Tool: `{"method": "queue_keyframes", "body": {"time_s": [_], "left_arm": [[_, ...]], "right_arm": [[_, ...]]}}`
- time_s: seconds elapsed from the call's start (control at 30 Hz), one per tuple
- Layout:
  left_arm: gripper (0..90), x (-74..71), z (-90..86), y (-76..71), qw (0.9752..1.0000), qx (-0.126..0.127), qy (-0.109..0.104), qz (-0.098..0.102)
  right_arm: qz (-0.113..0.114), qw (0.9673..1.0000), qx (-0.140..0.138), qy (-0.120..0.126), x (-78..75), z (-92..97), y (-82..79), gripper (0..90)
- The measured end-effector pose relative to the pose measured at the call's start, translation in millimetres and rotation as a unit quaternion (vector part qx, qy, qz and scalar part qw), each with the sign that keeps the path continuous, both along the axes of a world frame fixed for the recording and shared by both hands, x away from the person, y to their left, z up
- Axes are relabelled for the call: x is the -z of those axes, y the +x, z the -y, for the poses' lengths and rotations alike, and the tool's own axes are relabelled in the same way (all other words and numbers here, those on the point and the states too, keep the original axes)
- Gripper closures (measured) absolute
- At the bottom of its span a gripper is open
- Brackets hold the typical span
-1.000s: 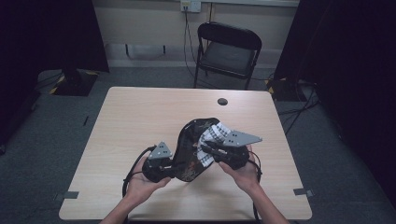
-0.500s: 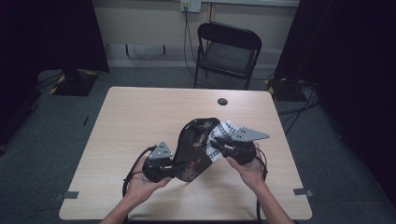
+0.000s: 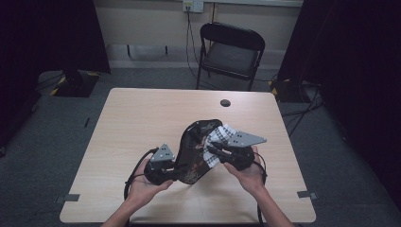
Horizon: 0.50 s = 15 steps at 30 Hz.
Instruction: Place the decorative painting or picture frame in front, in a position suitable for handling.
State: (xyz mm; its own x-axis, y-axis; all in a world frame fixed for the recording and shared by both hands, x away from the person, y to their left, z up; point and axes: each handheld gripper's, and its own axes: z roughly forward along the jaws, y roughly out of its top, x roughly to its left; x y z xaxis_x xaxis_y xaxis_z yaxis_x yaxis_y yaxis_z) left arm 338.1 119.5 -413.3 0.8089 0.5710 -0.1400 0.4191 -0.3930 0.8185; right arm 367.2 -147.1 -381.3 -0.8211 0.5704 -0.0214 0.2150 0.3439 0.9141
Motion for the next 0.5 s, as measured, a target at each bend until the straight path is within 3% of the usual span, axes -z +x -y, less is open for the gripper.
{"method": "queue_keyframes", "body": {"time_s": [0.13, 0.3, 0.5], "left_arm": [[76.7, -0.1, -0.4, 0.1, 1.0, 0.0, 0.001, 0.001], [76.9, -0.2, -0.5, -0.2, 1.0, 0.0, 0.001, 0.0], [76.8, -0.3, -0.7, 0.1, 1.0, 0.001, 0.001, 0.001]], "right_arm": [[0.009, 0.9998, -0.016, -0.001, -5.3, -8.8, -6.9, 79.1], [0.006, 0.9999, -0.012, -0.001, -2.9, -4.4, -3.4, 79.2], [-0.017, 0.9989, 0.044, 0.004, 11.3, 23.1, 16.1, 79.2]]}}
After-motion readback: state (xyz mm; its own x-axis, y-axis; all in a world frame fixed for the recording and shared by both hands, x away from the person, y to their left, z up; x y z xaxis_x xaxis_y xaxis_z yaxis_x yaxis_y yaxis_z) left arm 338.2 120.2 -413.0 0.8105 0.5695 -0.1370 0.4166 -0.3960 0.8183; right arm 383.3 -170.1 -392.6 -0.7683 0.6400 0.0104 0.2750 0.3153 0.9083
